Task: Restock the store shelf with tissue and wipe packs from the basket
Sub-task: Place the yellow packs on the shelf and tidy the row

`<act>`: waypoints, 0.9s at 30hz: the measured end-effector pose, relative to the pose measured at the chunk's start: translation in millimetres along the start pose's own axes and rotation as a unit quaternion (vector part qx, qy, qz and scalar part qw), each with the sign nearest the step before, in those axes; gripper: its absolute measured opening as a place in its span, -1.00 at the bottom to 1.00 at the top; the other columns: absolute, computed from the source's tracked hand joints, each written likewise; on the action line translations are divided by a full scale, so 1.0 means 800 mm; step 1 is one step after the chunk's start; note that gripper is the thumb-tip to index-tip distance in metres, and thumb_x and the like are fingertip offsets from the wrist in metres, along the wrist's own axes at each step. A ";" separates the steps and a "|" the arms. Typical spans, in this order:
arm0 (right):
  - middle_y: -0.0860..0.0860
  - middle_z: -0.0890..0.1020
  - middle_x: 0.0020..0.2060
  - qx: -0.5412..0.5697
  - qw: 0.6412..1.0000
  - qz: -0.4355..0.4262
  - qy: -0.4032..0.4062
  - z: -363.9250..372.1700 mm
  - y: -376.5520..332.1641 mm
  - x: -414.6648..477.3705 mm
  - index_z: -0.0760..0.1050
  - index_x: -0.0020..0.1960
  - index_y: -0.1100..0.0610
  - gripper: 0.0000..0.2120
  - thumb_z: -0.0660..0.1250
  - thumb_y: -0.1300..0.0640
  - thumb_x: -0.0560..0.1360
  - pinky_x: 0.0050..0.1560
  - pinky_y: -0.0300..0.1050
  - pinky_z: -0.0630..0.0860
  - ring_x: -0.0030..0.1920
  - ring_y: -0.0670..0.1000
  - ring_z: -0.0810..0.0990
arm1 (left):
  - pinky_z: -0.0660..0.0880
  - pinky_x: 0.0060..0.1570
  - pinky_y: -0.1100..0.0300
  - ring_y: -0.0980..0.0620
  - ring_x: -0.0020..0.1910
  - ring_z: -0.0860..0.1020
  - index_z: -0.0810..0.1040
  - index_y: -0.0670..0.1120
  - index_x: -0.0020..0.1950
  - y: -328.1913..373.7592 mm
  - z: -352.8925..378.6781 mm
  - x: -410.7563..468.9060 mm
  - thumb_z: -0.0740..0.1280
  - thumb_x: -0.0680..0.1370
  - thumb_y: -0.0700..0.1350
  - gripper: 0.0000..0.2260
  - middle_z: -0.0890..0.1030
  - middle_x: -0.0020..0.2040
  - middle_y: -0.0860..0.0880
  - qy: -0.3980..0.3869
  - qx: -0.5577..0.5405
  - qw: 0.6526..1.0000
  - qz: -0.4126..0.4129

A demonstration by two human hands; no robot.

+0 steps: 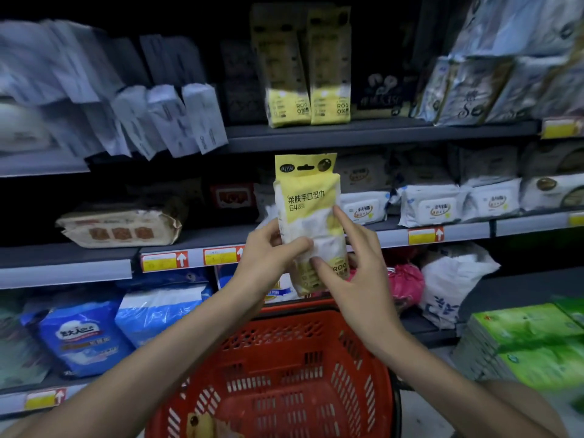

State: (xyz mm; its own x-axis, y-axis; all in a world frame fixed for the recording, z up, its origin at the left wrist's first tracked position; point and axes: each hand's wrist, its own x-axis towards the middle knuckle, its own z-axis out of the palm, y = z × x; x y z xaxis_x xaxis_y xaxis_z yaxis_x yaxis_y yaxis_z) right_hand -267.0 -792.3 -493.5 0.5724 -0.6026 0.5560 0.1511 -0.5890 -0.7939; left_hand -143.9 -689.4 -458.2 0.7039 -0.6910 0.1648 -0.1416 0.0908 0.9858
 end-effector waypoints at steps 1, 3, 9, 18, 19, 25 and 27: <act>-0.21 0.41 0.33 -0.012 1.000 -0.009 0.006 -0.001 -0.005 0.005 0.29 0.57 -0.24 -0.25 0.51 0.17 0.51 0.24 -0.36 0.45 0.34 -0.23 0.47 | 0.62 -0.22 0.16 0.07 -0.08 0.71 0.67 -0.06 0.19 0.006 0.002 0.004 0.42 0.56 -0.30 -0.75 0.77 -0.01 0.01 0.003 -0.005 1.000 0.000; -0.19 0.40 0.31 -0.041 0.999 -0.023 0.015 -0.003 -0.014 0.017 0.26 0.57 -0.25 -0.21 0.55 0.10 0.47 0.07 -0.43 0.48 0.24 -0.26 0.51 | 0.63 -0.27 0.13 0.02 -0.12 0.72 0.66 -0.06 0.16 0.022 0.008 0.012 0.40 0.56 -0.31 -0.77 0.77 -0.04 -0.01 0.008 -0.020 1.000 0.001; -0.13 0.37 0.29 -0.145 0.988 -0.036 0.043 -0.007 -0.044 0.062 -0.05 0.60 -0.38 -0.02 0.53 -0.19 0.43 0.02 -0.05 0.63 0.16 -0.07 0.55 | 0.59 -0.23 0.29 0.12 -0.08 0.74 0.63 -0.14 0.25 0.074 0.024 0.045 0.38 0.56 -0.34 -0.72 0.77 0.00 0.01 0.008 -0.044 0.998 0.052; -0.10 0.42 0.24 -0.148 0.979 -0.063 0.129 -0.015 -0.074 0.157 0.03 0.63 -0.28 -0.03 0.55 -0.06 0.41 0.01 -0.06 0.58 0.14 -0.03 0.53 | 0.60 -0.31 0.24 0.15 -0.17 0.73 0.46 -0.12 0.28 0.146 0.039 0.116 0.49 0.54 -0.20 -0.63 0.72 0.00 0.00 0.021 -0.034 0.996 0.079; -0.08 0.44 0.24 -0.146 0.977 -0.066 0.139 -0.016 -0.076 0.170 0.04 0.63 -0.26 -0.03 0.56 -0.07 0.41 0.00 -0.11 0.55 0.15 -0.03 0.53 | 0.61 -0.24 0.24 0.14 -0.12 0.73 0.47 -0.10 0.28 0.154 0.039 0.126 0.50 0.54 -0.16 -0.63 0.72 0.03 -0.01 0.018 -0.016 0.995 0.093; -0.02 0.46 0.28 -0.123 0.976 -0.077 0.165 -0.019 -0.079 0.246 0.07 0.65 -0.18 -0.04 0.58 0.00 0.43 -0.01 -0.21 0.41 0.08 -0.15 0.39 | 0.65 -0.05 0.13 0.07 -0.01 0.72 0.60 0.04 0.25 0.193 0.031 0.177 0.54 0.52 0.04 -0.67 0.71 -0.03 0.08 0.041 0.097 0.978 0.183; -0.01 0.45 0.27 -0.120 0.975 -0.083 0.167 -0.017 -0.078 0.271 0.08 0.65 -0.17 -0.05 0.57 0.00 0.44 -0.01 -0.19 0.43 0.07 -0.13 0.39 | 0.63 -0.05 0.12 0.07 0.03 0.71 0.61 0.00 0.29 0.203 0.032 0.198 0.54 0.52 0.02 -0.64 0.72 0.05 0.08 0.057 0.098 0.976 0.183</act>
State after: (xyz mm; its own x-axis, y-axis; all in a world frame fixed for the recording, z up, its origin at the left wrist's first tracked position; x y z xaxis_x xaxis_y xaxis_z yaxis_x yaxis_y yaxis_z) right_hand -163.2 -893.6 -319.8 0.2562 -0.6062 0.7529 0.0027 -0.7785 -0.6276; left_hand -73.6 -802.5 -272.9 0.6516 -0.5530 0.5192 -0.5219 0.1699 0.8359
